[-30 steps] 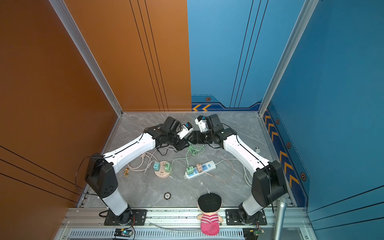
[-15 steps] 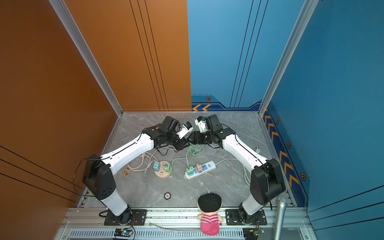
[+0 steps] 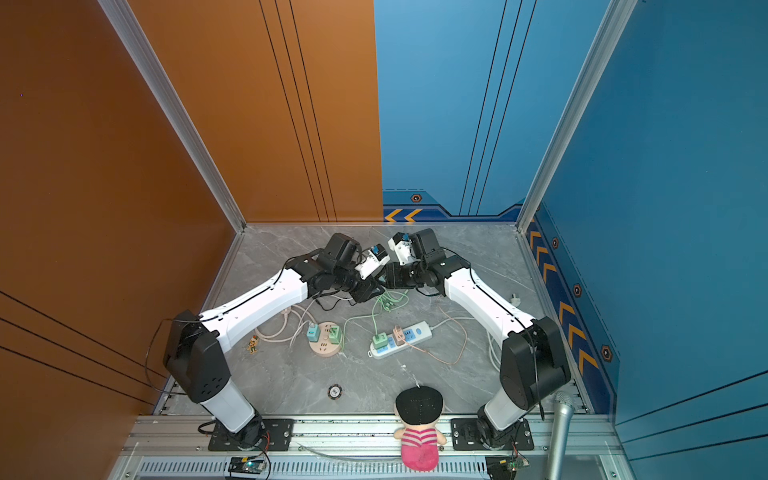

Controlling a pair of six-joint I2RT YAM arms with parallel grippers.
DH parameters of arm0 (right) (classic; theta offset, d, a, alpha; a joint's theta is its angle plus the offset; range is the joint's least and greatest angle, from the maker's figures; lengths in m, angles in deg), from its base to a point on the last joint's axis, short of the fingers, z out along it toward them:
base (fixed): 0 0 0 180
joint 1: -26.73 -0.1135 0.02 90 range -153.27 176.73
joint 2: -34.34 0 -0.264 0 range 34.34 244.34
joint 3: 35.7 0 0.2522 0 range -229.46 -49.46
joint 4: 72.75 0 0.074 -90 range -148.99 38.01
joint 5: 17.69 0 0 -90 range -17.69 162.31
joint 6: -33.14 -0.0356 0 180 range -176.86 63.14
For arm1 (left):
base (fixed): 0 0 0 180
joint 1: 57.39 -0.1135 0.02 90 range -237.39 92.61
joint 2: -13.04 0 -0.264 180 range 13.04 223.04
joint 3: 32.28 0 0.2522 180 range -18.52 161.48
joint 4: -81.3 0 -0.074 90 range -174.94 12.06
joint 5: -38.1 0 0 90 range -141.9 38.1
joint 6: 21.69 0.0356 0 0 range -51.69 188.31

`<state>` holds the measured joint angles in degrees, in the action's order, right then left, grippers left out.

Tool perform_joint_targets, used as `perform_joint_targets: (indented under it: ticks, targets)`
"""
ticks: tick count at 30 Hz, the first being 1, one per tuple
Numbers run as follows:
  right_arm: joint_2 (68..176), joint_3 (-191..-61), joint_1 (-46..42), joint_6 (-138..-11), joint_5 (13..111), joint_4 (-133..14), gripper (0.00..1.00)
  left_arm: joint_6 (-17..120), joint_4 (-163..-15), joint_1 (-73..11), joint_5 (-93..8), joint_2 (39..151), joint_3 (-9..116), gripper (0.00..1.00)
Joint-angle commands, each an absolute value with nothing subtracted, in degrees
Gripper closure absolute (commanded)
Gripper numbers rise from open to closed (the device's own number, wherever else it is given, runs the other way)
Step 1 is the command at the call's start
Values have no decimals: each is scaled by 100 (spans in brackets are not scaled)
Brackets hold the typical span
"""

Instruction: Insert the plug

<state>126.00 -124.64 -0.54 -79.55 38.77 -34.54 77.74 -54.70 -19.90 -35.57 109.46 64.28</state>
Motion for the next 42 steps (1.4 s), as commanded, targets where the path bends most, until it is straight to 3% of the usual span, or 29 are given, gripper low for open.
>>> perform_joint_targets:
  ticks: [1, 11, 20, 22, 26, 29, 32, 42]
  targets:
    - [12698, -12584, -113, -7874, 3531, -3376, 56, 7816, -5792, -1909, -3504, 10739, 6377, 84]
    - [12767, -12550, -78, -7848, 3047, -3368, 75, 7789, -6002, -1886, -3685, 10751, 6343, 84]
    - [12677, -12389, -61, -7777, 2944, -3358, 86, 7609, -6657, -1890, -4143, 10558, 6075, 83]
    - [12662, -12361, -43, -7774, 2897, -3334, 83, 7605, -6810, -1898, -4161, 10494, 5990, 83]
    - [12654, -12366, -53, -7600, 2721, -3149, 58, 7664, -6868, -1908, -4129, 10486, 5983, 83]
    - [12671, -12381, -74, -7459, 2604, -3015, 53, 7726, -6867, -1915, -4037, 10495, 5979, 83]
    - [12759, -12471, -103, -7263, 2539, -2720, 53, 7808, -6846, -1922, -3963, 10464, 5987, 83]
    - [12924, -12645, -140, -6939, 2748, -2316, 71, 7982, -6590, -1925, -3696, 10477, 6085, 82]
